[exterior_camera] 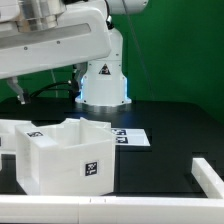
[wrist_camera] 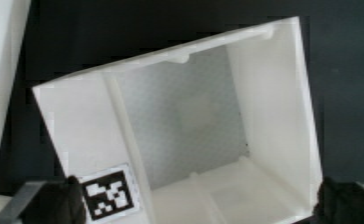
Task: Assemble drawer
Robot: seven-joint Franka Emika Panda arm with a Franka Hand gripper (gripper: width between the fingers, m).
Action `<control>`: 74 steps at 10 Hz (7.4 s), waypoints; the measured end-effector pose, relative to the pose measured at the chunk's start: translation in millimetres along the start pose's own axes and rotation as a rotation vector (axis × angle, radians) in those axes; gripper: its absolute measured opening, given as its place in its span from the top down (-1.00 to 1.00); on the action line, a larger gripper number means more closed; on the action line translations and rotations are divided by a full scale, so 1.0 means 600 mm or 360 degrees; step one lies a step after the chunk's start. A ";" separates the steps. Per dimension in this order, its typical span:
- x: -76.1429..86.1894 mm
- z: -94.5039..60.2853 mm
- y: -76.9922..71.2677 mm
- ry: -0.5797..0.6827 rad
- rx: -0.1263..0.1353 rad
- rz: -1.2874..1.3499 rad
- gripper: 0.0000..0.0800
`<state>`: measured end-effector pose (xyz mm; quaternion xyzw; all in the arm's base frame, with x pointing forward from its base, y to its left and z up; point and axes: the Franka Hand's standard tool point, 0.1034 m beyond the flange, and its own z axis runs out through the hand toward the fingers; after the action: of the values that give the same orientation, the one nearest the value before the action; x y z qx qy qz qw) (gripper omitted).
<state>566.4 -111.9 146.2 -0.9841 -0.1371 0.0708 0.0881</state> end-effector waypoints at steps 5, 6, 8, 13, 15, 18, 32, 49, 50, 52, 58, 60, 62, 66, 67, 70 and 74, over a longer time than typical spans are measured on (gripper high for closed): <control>0.007 0.013 -0.025 -0.0022 0.0026 -0.0011 -0.62; 0.016 0.012 -0.033 0.0011 0.0009 -0.0020 -0.62; 0.015 0.013 -0.032 0.0029 -0.0001 -0.0015 -0.62; 0.011 0.017 -0.042 0.0114 -0.0157 -0.0753 -0.62; 0.001 0.022 -0.046 0.0121 -0.0162 -0.0746 -0.62; 0.001 0.029 -0.041 0.0131 -0.0218 -0.1019 -0.62; -0.024 0.047 -0.006 0.0081 -0.0616 -0.2156 -0.62; -0.068 0.119 0.064 -0.0034 -0.0879 -0.2776 -0.62; -0.069 0.122 0.062 -0.0031 -0.0867 -0.2760 -0.62; -0.070 0.122 0.064 -0.0029 -0.0866 -0.2748 -0.62; -0.047 0.110 0.033 -0.0051 -0.0963 -0.2926 -0.62; -0.056 0.101 0.042 -0.0066 -0.0958 -0.2911 -0.62; -0.087 0.108 0.080 -0.0177 -0.0744 -0.2993 -0.62; -0.103 0.113 0.074 -0.0171 -0.0461 -0.3335 -0.62; -0.102 0.110 0.058 -0.0162 -0.0309 -0.3347 -0.62; -0.089 0.107 0.036 -0.0153 -0.0186 -0.3340 -0.62; -0.066 0.113 -0.004 -0.0182 -0.0202 -0.3019 -0.62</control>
Offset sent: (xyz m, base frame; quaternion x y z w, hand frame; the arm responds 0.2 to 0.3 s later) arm -0.0016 0.0022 -0.0030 -0.0102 -0.0024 -0.0356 0.9993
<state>516.9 -110.1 85.2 -0.4605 -0.8863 0.0103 0.0483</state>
